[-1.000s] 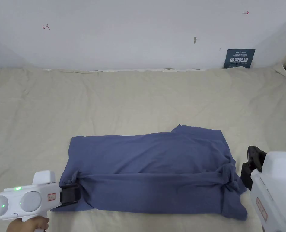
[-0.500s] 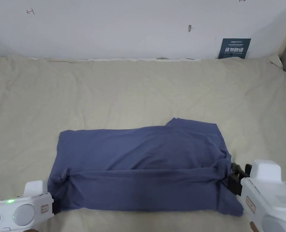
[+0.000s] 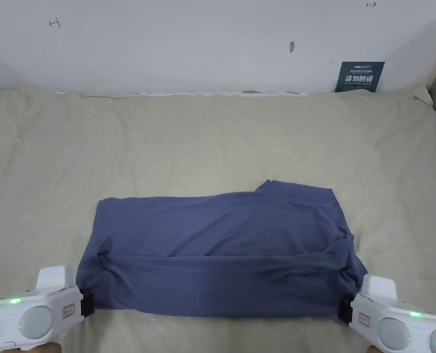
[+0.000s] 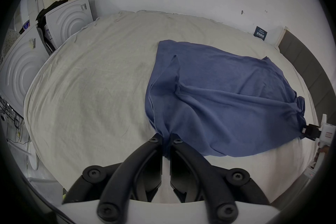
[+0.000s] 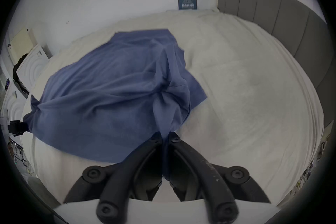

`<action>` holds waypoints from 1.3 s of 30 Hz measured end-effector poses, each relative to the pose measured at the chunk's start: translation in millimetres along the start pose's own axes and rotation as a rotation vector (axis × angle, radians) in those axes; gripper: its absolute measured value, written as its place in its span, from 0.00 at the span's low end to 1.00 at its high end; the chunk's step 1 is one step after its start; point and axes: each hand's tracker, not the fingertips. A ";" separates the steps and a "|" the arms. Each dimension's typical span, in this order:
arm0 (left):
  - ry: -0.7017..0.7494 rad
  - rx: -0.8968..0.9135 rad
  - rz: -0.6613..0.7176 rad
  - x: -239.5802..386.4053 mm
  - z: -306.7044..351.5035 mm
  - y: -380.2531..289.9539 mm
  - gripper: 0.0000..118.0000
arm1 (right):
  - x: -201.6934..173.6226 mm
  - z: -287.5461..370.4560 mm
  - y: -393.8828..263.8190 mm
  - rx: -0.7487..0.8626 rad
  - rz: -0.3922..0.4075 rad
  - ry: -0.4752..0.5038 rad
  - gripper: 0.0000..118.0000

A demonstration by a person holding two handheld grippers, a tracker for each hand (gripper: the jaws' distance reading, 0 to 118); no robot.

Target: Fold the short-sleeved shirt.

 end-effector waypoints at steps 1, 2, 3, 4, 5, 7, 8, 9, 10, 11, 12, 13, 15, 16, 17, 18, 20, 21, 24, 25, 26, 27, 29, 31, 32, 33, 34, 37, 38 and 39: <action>0.000 0.003 0.006 0.1 4.0 -0.2 0.06 | 1.8 7.5 1.3 0.019 0.012 0.011 0.07; 0.001 0.006 0.013 -1.1 7.1 -1.3 0.06 | 3.5 15.5 2.4 0.030 0.018 0.014 0.07; 0.001 0.010 0.022 -2.6 10.3 -2.6 0.06 | 6.8 22.4 3.1 0.054 0.021 0.003 0.07; -0.002 0.015 0.032 -4.5 14.7 -4.5 0.06 | 10.2 31.7 3.1 0.077 0.021 0.002 0.07; -0.004 0.020 0.040 -8.0 16.6 -5.8 0.06 | 13.8 41.1 2.7 0.090 0.020 -0.001 0.07; -0.009 0.019 0.050 -12.0 25.6 -11.9 0.06 | 18.5 57.8 -0.6 0.108 0.018 -0.006 0.07; -0.010 0.018 0.050 -14.1 31.3 -17.5 0.06 | 22.3 66.8 -5.0 0.109 0.021 -0.010 0.07; -0.012 0.016 0.046 -17.3 35.8 -23.2 0.06 | 27.0 72.8 -11.0 0.108 0.022 -0.009 0.07; -0.014 0.011 0.043 -19.6 40.8 -29.6 0.06 | 30.9 77.3 -17.2 0.104 0.018 -0.006 0.07; -0.015 0.002 0.045 -22.0 46.6 -38.0 0.06 | 35.1 83.2 -25.9 0.093 0.010 -0.003 0.07; -0.015 -0.006 0.045 -24.5 50.7 -46.2 0.06 | 38.0 86.2 -34.3 0.081 0.006 -0.007 0.07; -0.016 -0.021 0.040 -26.4 54.3 -55.1 0.06 | 40.9 88.3 -44.2 0.067 0.003 -0.009 0.07; 0.001 -0.069 0.013 -30.9 53.4 -73.0 0.06 | 49.9 83.1 -65.3 0.019 -0.008 -0.005 0.07; 0.010 -0.088 0.005 -32.7 50.6 -79.3 0.06 | 51.9 79.1 -74.7 -0.004 -0.012 -0.006 0.07; 0.019 -0.108 0.009 -34.4 46.5 -85.3 0.06 | 53.7 73.4 -84.9 -0.036 -0.017 -0.004 0.07; 0.025 -0.130 0.028 -36.4 41.7 -90.1 0.06 | 54.6 67.2 -93.5 -0.065 -0.026 -0.006 0.07; 0.031 -0.162 0.054 -38.7 31.0 -97.1 0.06 | 63.2 46.5 -110.8 -0.106 -0.033 -0.012 0.07; 0.034 -0.173 0.059 -38.1 26.6 -98.6 0.06 | 63.7 44.5 -114.4 -0.103 -0.038 -0.009 0.07; 0.064 -0.165 0.042 -28.7 28.9 -94.9 0.15 | 59.0 50.0 -114.1 -0.079 -0.052 -0.020 0.07; 0.075 -0.168 0.018 -24.4 30.4 -93.0 0.28 | 59.2 50.3 -113.3 -0.081 -0.049 -0.020 0.09; 0.087 -0.169 -0.022 -20.6 32.7 -91.1 0.49 | 59.5 52.6 -112.1 -0.078 -0.046 -0.017 0.18; 0.107 -0.168 -0.051 -17.0 35.5 -88.8 0.75 | 58.2 59.5 -96.2 -0.060 -0.048 -0.010 0.40; 0.103 -0.132 -0.051 -12.5 47.9 -82.1 0.85 | 52.7 77.0 -71.9 0.019 -0.037 -0.003 0.61; 0.048 0.022 -0.011 -4.9 73.1 -69.0 0.94 | 45.0 91.4 -57.5 0.108 -0.021 0.018 0.83; 0.012 0.102 0.005 0.5 88.6 -59.3 0.94 | 40.2 103.3 -44.5 0.172 -0.011 0.026 0.93; -0.008 0.166 0.014 7.0 106.1 -49.0 0.93 | 34.7 116.2 -31.8 0.239 -0.003 0.034 0.93; -0.016 0.227 0.015 13.4 119.8 -40.5 0.93 | 29.4 126.5 -20.2 0.287 0.010 0.037 0.93; -0.035 0.461 -0.012 35.1 159.5 -15.6 0.94 | -1.3 174.9 11.9 0.443 0.058 0.049 0.93; -0.033 0.533 -0.029 43.1 171.0 -8.8 0.94 | -9.2 185.9 20.0 0.502 0.077 0.041 0.93; -0.025 0.586 -0.042 50.4 181.0 -2.8 0.94 | -16.0 196.6 25.3 0.553 0.094 0.022 0.93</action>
